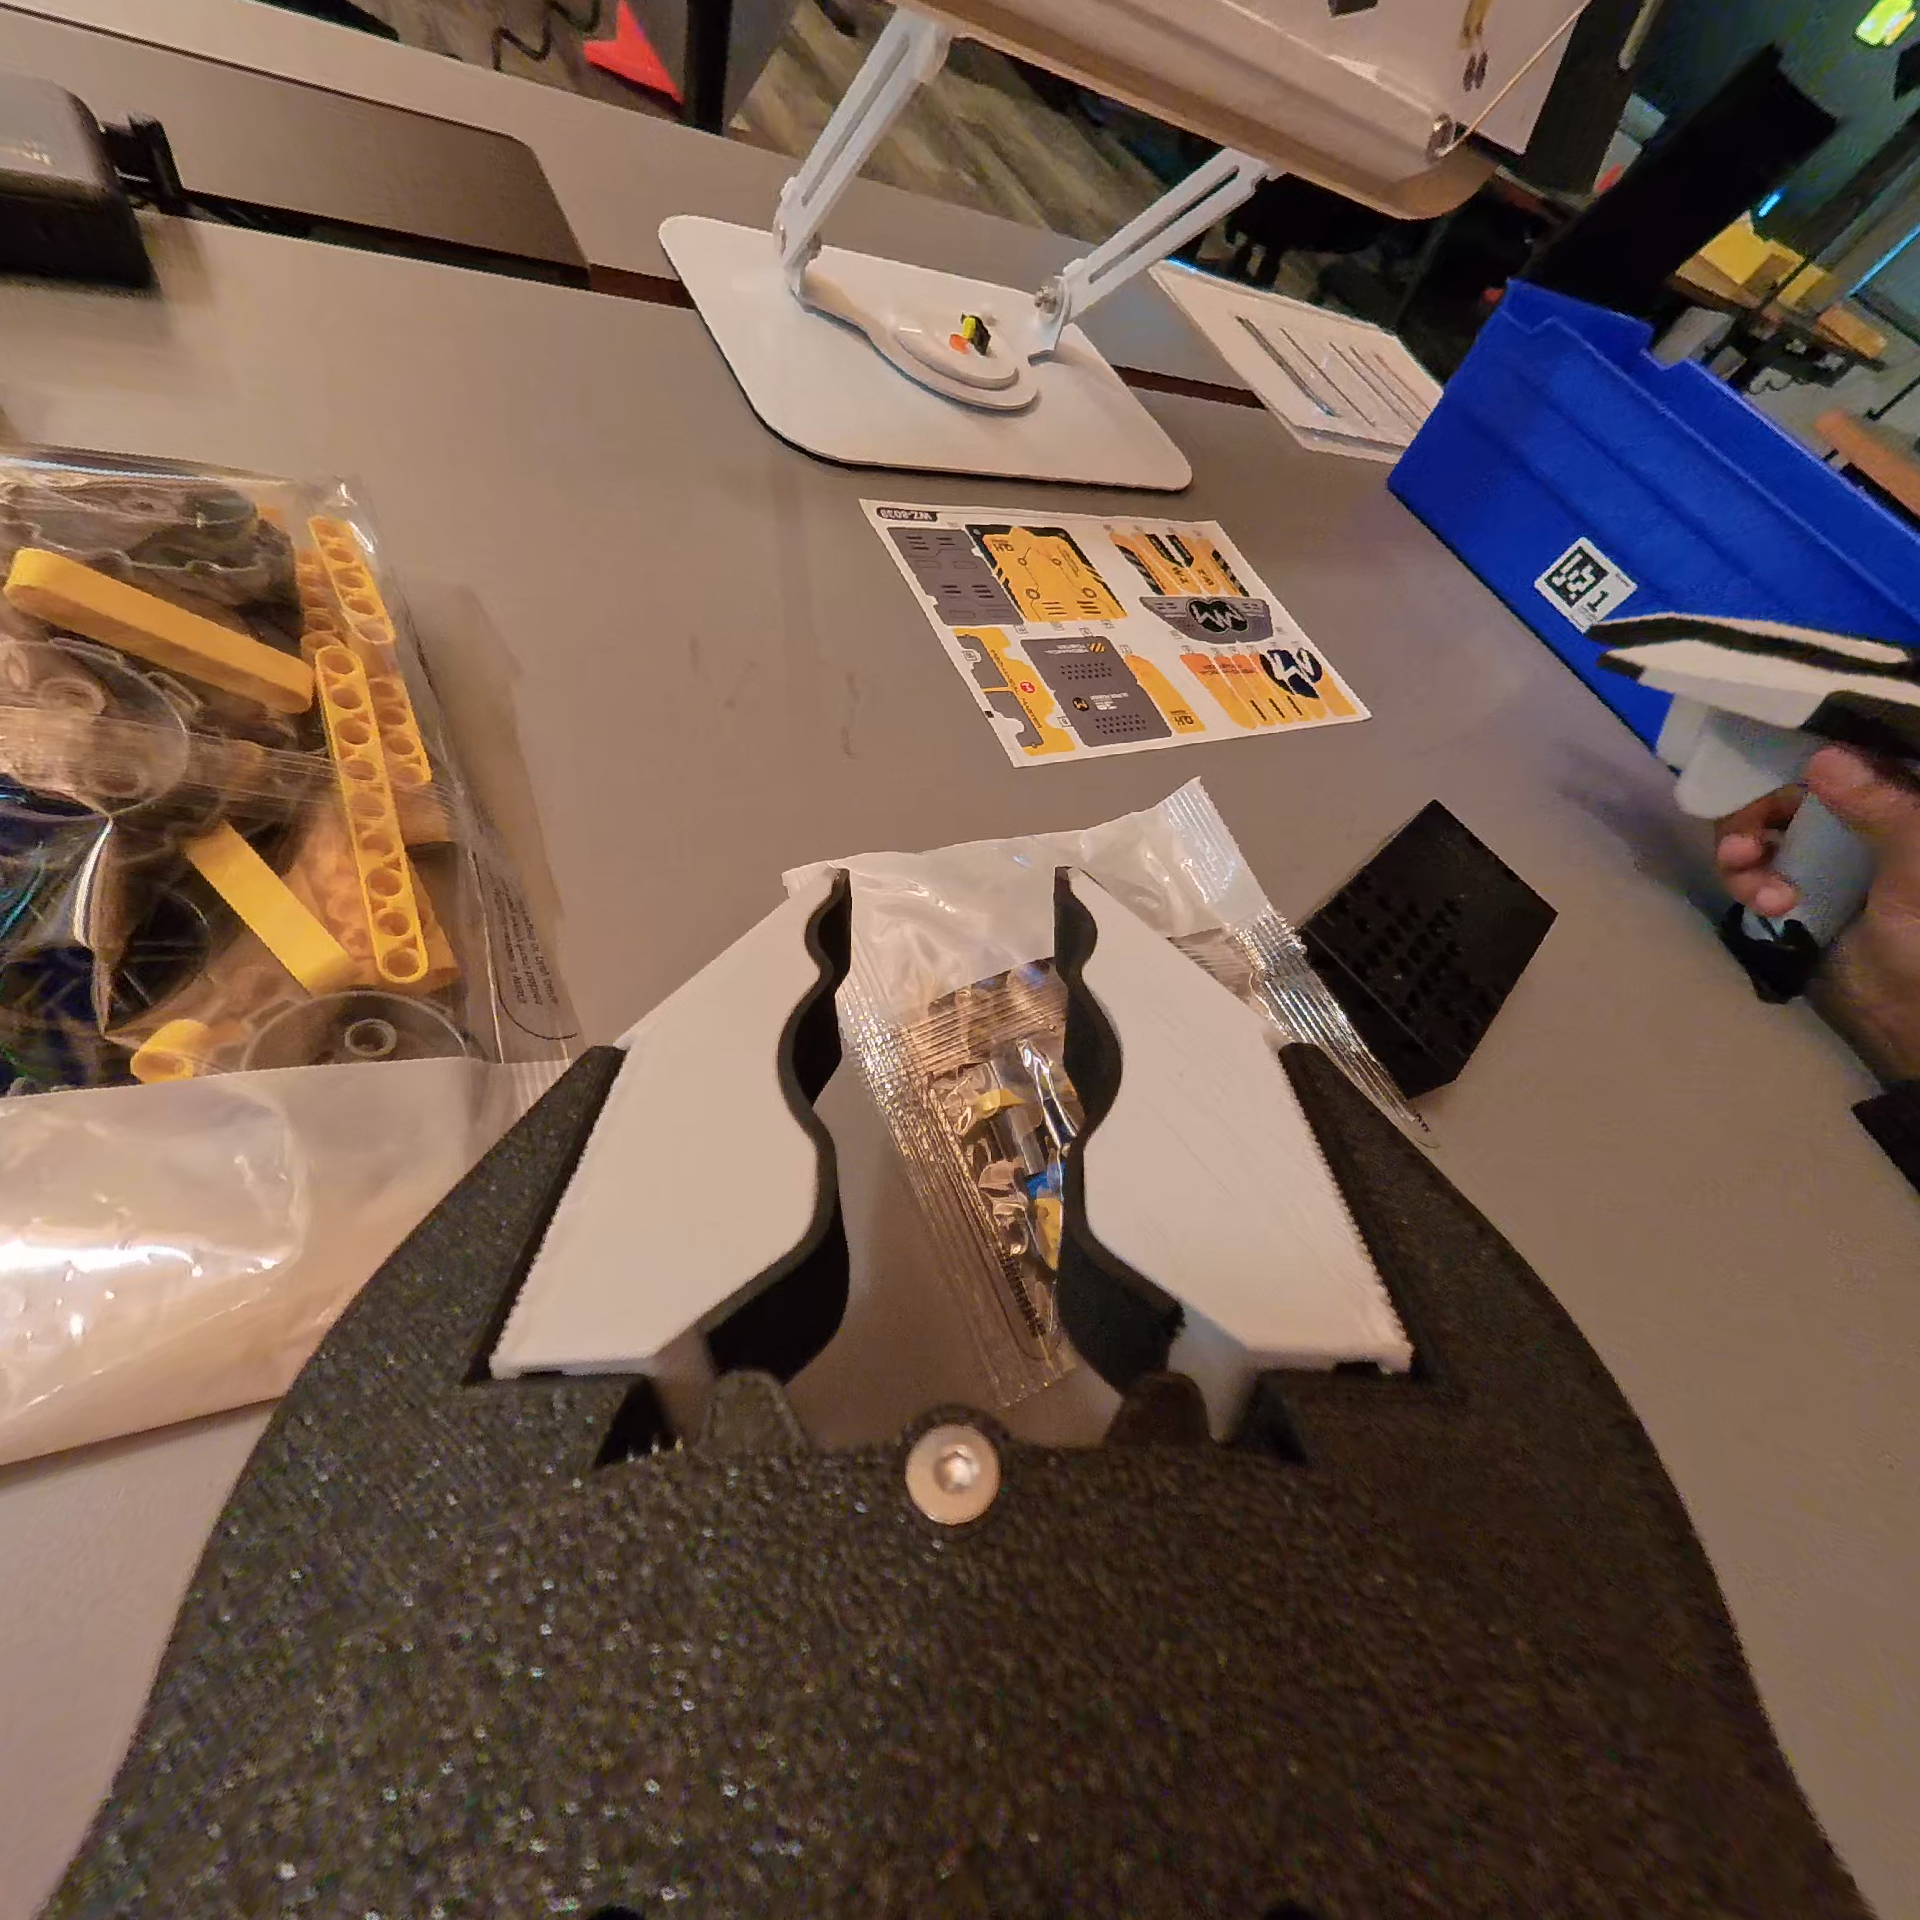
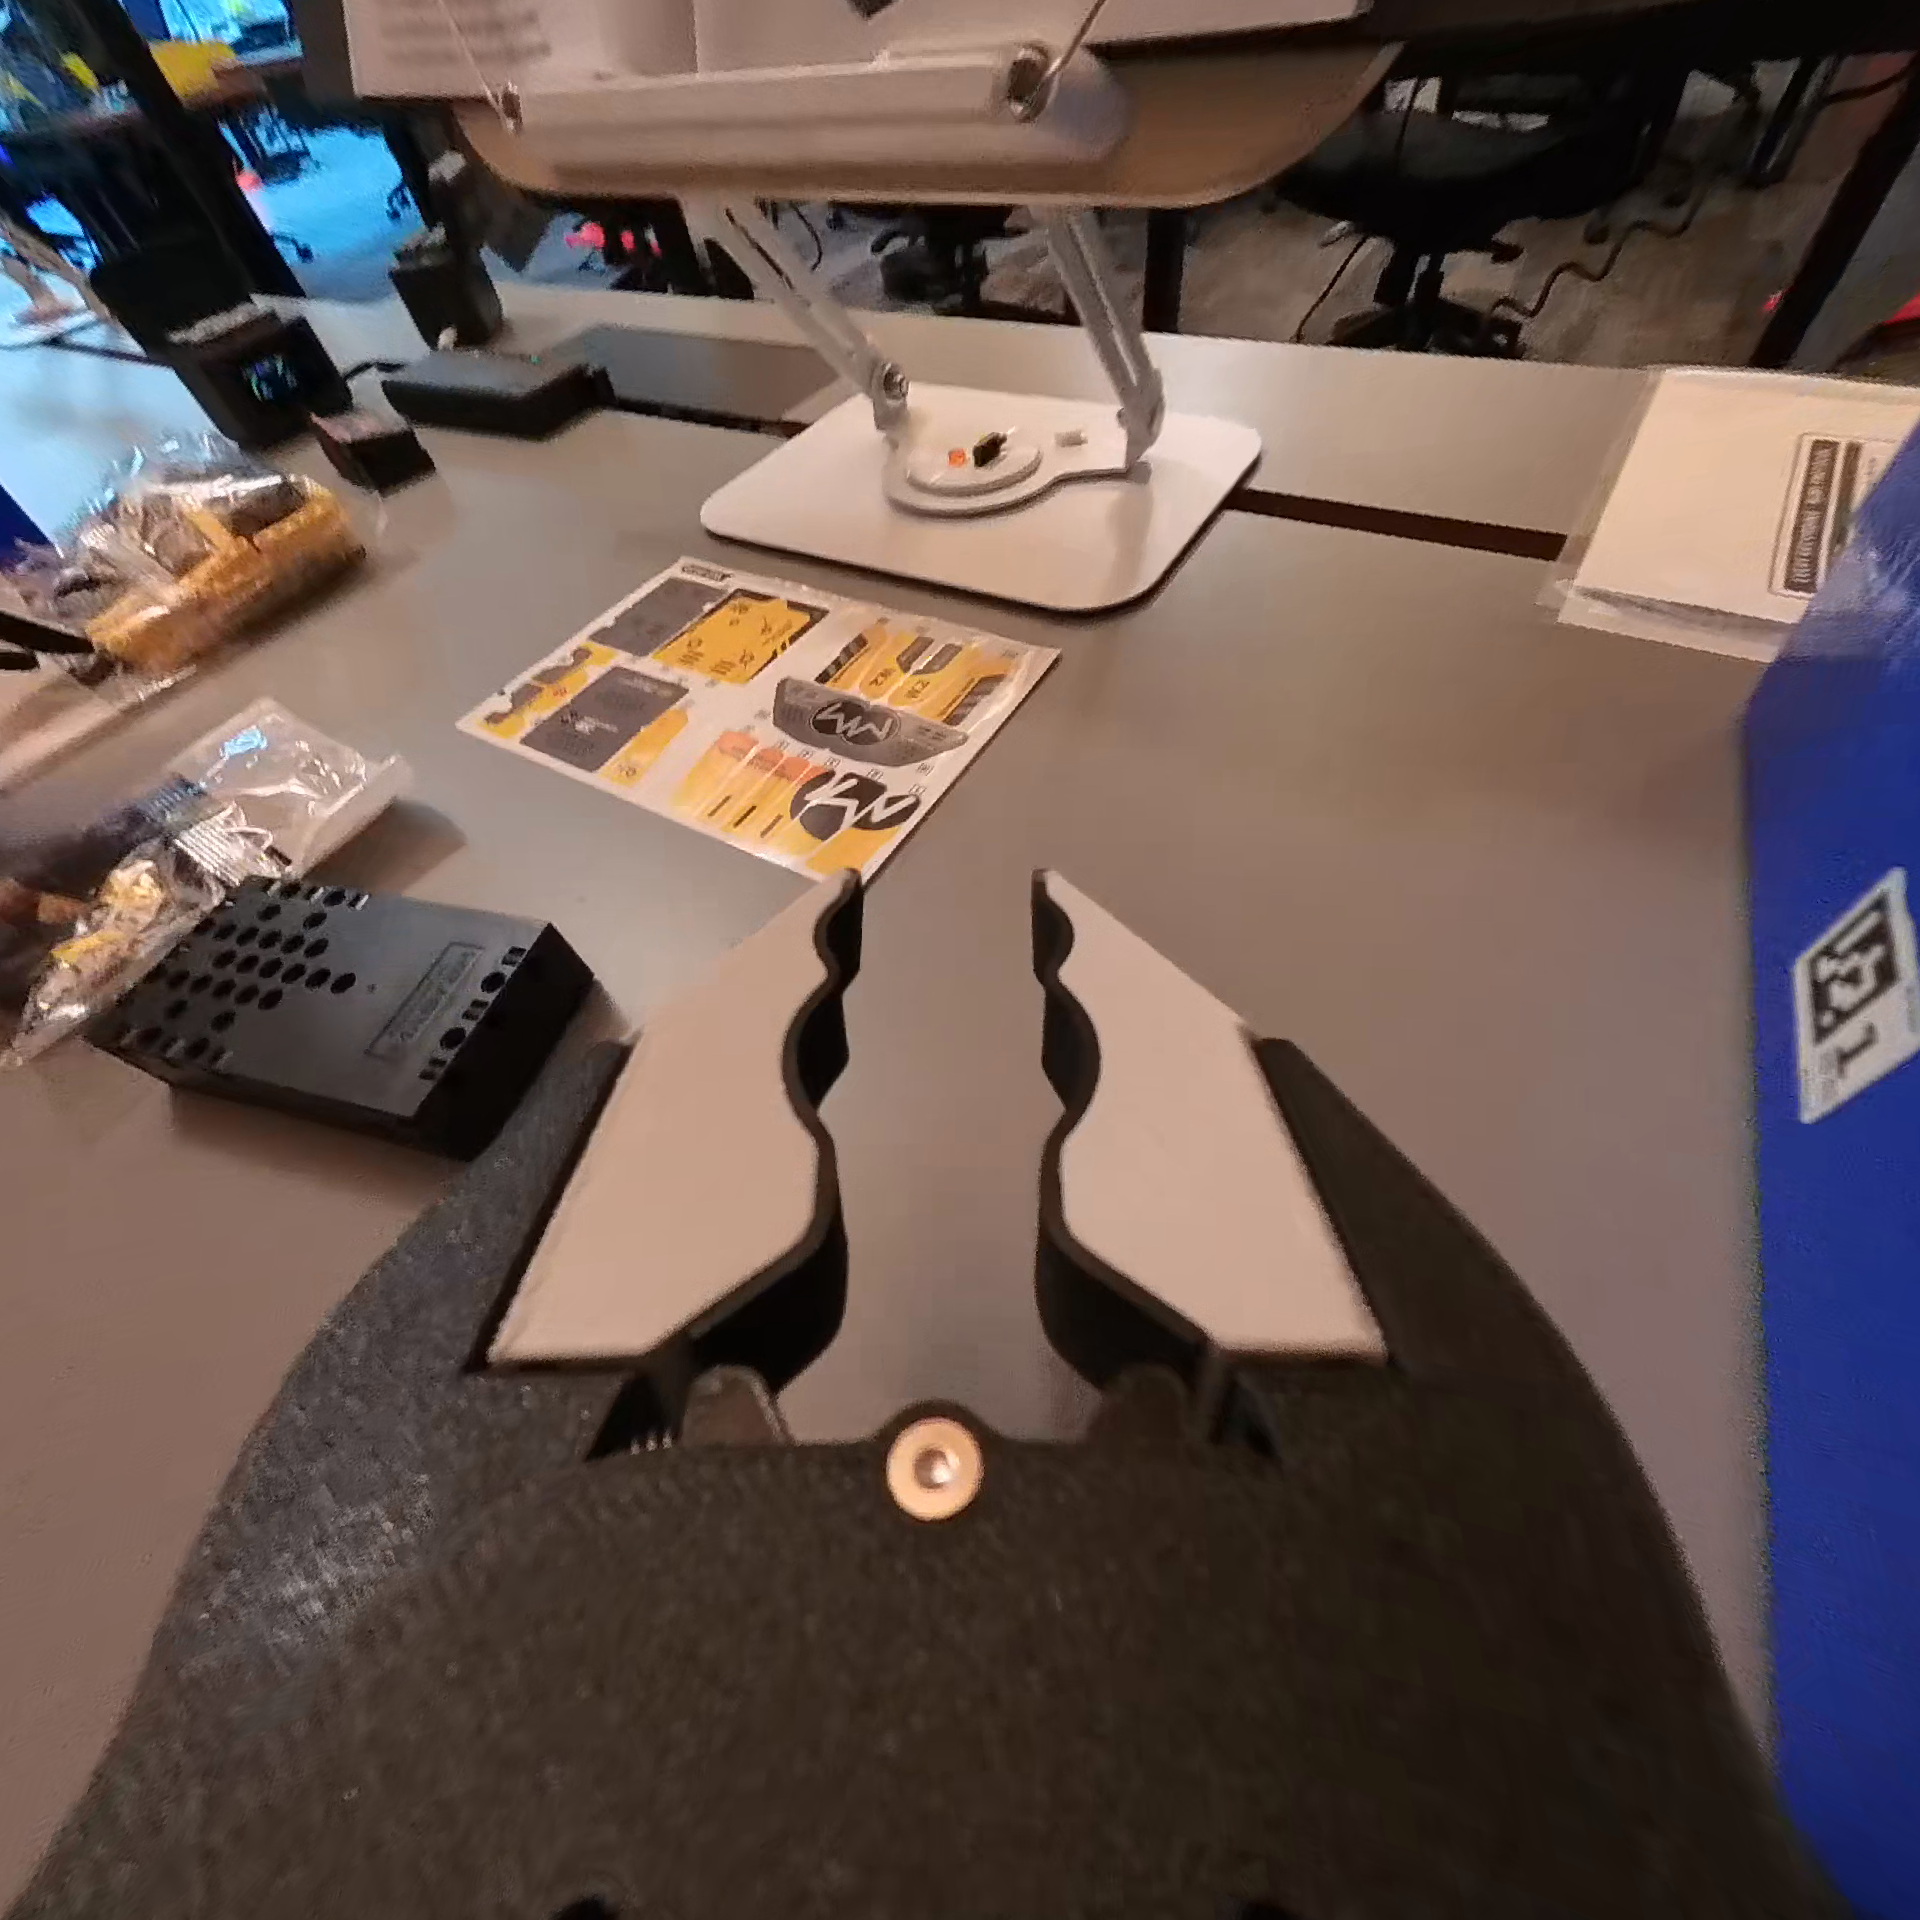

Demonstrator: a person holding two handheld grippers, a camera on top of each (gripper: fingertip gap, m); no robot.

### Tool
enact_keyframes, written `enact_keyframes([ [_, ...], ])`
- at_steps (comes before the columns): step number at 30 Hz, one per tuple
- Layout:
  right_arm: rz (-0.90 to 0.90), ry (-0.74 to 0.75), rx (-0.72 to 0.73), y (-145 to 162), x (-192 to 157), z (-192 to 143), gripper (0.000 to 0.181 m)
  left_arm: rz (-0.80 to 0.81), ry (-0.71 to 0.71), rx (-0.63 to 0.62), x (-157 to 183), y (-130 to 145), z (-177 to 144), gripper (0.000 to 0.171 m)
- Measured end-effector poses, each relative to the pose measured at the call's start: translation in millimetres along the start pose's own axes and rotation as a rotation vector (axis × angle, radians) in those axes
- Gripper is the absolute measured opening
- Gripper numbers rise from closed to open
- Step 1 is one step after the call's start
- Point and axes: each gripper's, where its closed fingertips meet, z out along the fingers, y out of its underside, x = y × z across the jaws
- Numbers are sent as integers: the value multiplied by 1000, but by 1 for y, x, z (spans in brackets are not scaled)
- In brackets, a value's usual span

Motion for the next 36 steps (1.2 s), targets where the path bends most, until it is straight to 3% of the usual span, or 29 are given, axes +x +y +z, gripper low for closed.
enact_keyframes([
  [7, -2, -25, -4, 1, -4, 1, 33, 13, 126, -48, 22, 9, 3, 38],
  [36, 62, -48, 48, -6, 0, -5, 33, 10, 93, -42, 17, 7, 3, 38],
])
